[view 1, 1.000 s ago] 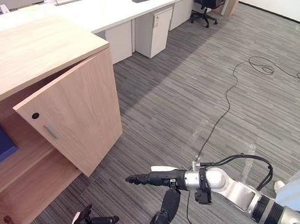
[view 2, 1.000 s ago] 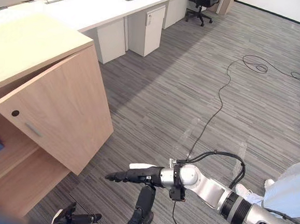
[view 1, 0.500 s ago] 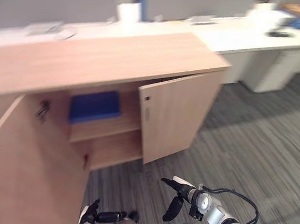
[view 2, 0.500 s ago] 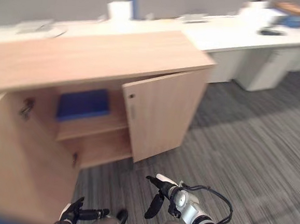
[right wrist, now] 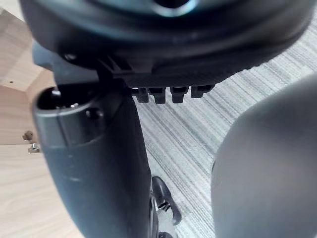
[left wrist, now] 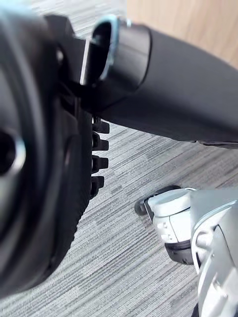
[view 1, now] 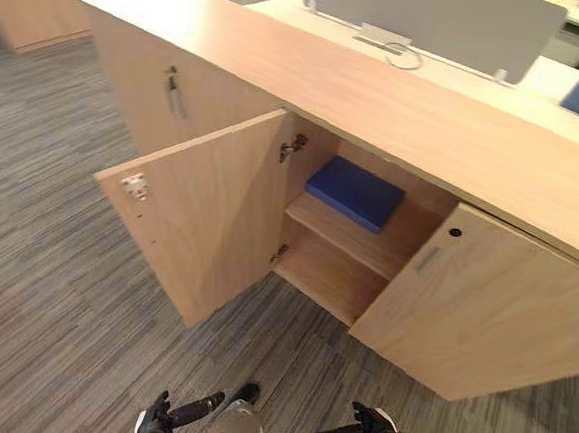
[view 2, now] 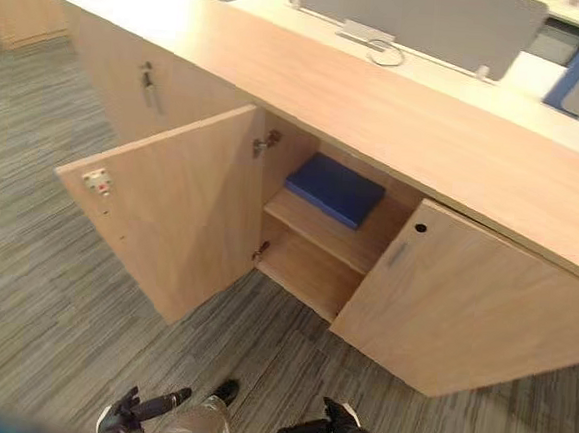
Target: Walk over to the cabinet, pick up the folder, carry it to the office cabinet, place the folder inside the office cabinet, then close the office cabinet door
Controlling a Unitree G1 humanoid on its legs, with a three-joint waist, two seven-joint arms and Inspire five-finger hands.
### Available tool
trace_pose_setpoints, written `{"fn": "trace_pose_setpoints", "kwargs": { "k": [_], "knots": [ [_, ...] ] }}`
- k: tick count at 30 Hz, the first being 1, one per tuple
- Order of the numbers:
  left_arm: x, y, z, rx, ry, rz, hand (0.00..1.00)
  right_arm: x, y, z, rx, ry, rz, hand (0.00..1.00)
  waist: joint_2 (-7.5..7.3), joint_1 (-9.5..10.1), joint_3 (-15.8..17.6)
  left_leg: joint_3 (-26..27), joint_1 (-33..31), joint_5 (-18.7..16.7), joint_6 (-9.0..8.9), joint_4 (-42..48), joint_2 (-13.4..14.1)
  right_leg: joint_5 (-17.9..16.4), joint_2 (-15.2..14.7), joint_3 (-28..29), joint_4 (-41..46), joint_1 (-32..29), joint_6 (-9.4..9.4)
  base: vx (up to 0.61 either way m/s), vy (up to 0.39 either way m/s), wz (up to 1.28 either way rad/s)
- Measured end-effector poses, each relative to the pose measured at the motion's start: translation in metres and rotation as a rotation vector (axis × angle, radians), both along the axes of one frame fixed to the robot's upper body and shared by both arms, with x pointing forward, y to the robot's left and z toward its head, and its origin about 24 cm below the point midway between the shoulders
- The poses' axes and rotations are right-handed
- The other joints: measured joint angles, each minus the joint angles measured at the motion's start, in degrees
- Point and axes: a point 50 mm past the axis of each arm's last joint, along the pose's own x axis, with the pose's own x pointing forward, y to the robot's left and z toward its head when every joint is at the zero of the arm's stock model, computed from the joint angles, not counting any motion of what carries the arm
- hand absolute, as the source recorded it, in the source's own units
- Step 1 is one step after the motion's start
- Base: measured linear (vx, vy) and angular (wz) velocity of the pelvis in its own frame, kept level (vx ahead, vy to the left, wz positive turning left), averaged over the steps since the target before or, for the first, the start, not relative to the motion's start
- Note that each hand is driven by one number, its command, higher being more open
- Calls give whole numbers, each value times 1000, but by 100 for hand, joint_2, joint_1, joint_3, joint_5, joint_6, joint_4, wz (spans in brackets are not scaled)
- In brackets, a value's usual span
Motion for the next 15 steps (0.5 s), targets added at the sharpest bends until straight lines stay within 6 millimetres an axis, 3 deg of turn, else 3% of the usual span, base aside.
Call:
{"fn": "trace_pose_setpoints", "kwargs": {
  "k": [1,2,4,5,6,7,9,13,15],
  "knots": [
    [2,-1,0,-7,-5,6,100,3,0,1,7,-8,-10,100,64,-11,47,795,-209,-179,77,524,261,9,0,-118,-10,33,-1,-6,-10,92],
    [-1,-2,-2,-23,3,37,100,4,-6,1,5,-11,-54,100,135,-6,103,2082,-334,-501,174,1368,699,15,-43,-307,-37,134,10,65,10,66],
    [-13,-1,-4,-25,23,58,100,-1,-14,1,5,-6,-135,100,185,-38,96,3108,-50,-936,241,1756,968,21,-147,-603,-124,253,102,157,51,94],
    [-19,-1,-6,-29,48,61,100,-3,-18,0,10,-7,-197,100,257,-98,120,3366,138,-1311,268,1458,976,-9,-151,-827,-75,292,170,188,82,109],
    [-19,-2,-7,-42,55,72,100,-1,-20,1,10,-14,-214,100,315,-105,155,3420,201,-1409,536,1277,911,-32,-129,-902,-32,301,204,200,105,124],
    [-22,0,-9,-61,59,115,100,-1,-17,0,37,-11,-276,100,73,-120,259,3293,369,-1236,627,794,482,-43,-326,-1008,10,304,200,145,91,97],
    [-33,0,-10,-130,53,257,100,-8,-13,-2,73,6,-328,100,-45,-149,214,3090,665,-921,722,89,78,25,-479,-950,-9,335,54,136,77,89],
    [-34,-4,-10,-171,19,312,100,-7,-15,-1,92,-4,-343,100,-42,-190,172,2722,1107,-471,779,-827,-329,55,-523,-980,-137,101,61,-10,10,70],
    [-32,-6,-3,-163,-42,291,100,-12,-16,-2,91,1,-351,100,-29,-260,-28,2573,1369,-204,730,-1417,-509,238,-591,-969,-160,24,220,-29,-21,39]
  ]
}}
